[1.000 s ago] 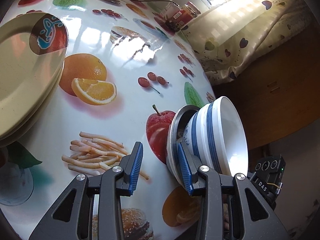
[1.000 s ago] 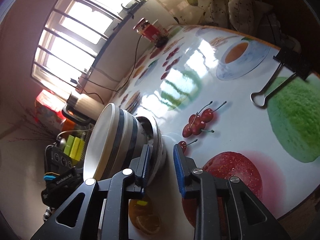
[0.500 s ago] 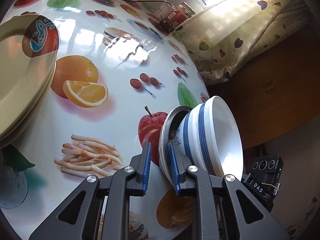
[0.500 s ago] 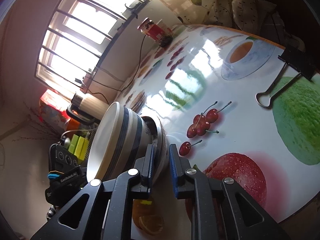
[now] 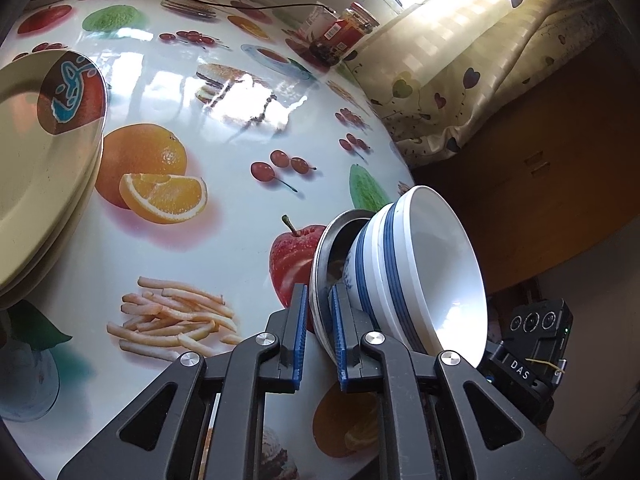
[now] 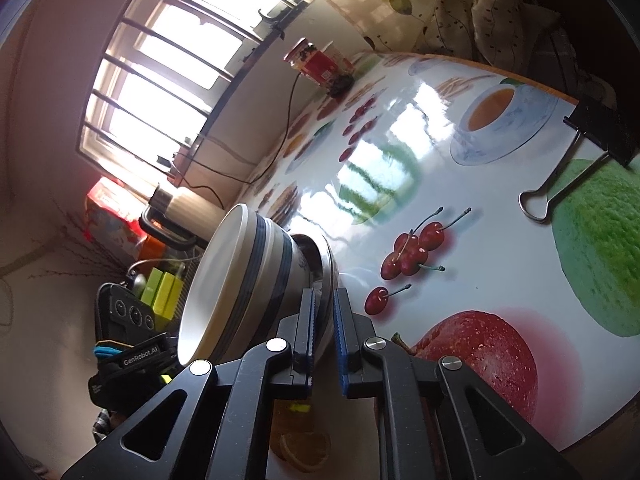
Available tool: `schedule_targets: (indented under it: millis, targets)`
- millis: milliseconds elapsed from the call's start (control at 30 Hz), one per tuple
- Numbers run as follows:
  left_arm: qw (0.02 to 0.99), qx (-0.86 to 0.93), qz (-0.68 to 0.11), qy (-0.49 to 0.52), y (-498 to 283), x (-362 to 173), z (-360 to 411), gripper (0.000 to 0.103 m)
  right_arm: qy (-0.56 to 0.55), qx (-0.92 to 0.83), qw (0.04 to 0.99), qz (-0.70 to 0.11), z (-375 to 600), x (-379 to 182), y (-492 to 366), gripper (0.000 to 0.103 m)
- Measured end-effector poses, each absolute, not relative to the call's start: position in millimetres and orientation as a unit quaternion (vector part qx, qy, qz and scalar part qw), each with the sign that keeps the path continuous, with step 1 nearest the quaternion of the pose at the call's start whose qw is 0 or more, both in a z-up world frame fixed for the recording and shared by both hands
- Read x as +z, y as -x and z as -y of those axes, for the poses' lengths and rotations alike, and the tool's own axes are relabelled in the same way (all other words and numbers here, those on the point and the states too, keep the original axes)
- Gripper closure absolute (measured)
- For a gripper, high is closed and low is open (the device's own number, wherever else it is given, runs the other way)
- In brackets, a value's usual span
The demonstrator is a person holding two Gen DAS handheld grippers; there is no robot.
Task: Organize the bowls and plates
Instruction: 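Lift the bowl stack with both grippers and carry it over the beige plates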
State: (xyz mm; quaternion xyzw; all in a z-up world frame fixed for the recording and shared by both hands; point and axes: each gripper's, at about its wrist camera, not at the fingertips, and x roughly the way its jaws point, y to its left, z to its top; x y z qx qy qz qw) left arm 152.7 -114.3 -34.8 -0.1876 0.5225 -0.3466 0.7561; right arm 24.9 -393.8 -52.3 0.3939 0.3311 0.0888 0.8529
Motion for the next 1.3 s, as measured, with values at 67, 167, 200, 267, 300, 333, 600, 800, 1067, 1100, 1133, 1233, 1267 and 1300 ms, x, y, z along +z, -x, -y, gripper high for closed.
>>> schedule_targets:
  millis: [67,167,200,267,300,333,600,800,1067,1100,1133,1233,1267,1300]
  targets:
    - [0.756,-0.347,-0.522,0.187,-152.6,-34.8,114.5,0.093,-0.387,0.088,0.855,-0.333,393.0,-51.0,-25.2,0.093]
    - [0.757,-0.347,-0.522,0.185,-152.0,-34.6,114.6,0.093,-0.387,0.088,0.855,-0.333,392.5,-50.7,-25.2,0.093]
    - [0.757,-0.347,-0.522,0.185,-152.4,-34.8,114.4,0.093,-0.387,0.088,0.855,-0.333,392.4,-50.6,-25.3,0.093]
    - [0.757,-0.347,-0.522,0.185,-151.9,-34.5,114.8,0.093,-0.384,0.086,0.856,-0.334,391.5,-50.4,-25.5,0.093]
    - [0.756,-0.347,-0.522,0.186,-152.4,-34.7,114.6,0.093,-0.382,0.086,0.857,-0.334,390.8,-50.0,-25.6,0.093]
    - [0.757,-0.347,-0.522,0.185,-151.9,-34.5,114.8,0.093,-0.381,0.085,0.858,-0.334,390.1,-49.8,-25.6,0.093]
    - [0.763,-0.347,-0.516,0.176,-150.9,-32.1,116.5,0.093,-0.375,0.086,0.862,-0.33,389.4,-43.6,-26.3,0.093]
    - [0.768,-0.343,-0.512,0.173,-149.2,-28.5,113.4,0.093,-0.372,0.089,0.863,-0.33,388.8,-39.0,-29.2,0.093]
    - [0.779,-0.335,-0.498,0.178,-147.7,-13.9,100.0,0.093,-0.363,0.101,0.866,-0.328,382.2,-26.7,-37.7,0.093]
    - [0.781,-0.335,-0.497,0.178,-147.5,-12.0,99.0,0.093,-0.361,0.103,0.866,-0.329,380.8,-25.6,-39.2,0.093]
    - [0.782,-0.332,-0.496,0.18,-147.6,-10.3,96.3,0.093,-0.36,0.104,0.867,-0.329,379.5,-24.1,-40.7,0.093]
    - [0.785,-0.327,-0.493,0.184,-148.2,-6.3,89.8,0.093,-0.357,0.11,0.867,-0.33,375.2,-20.3,-45.6,0.093]
    - [0.787,-0.324,-0.492,0.185,-148.2,-4.9,85.8,0.093,-0.356,0.112,0.867,-0.331,374.1,-19.3,-47.2,0.093]
    - [0.787,-0.323,-0.491,0.187,-147.8,-3.8,83.2,0.093,-0.356,0.115,0.866,-0.331,372.4,-18.4,-49.1,0.093]
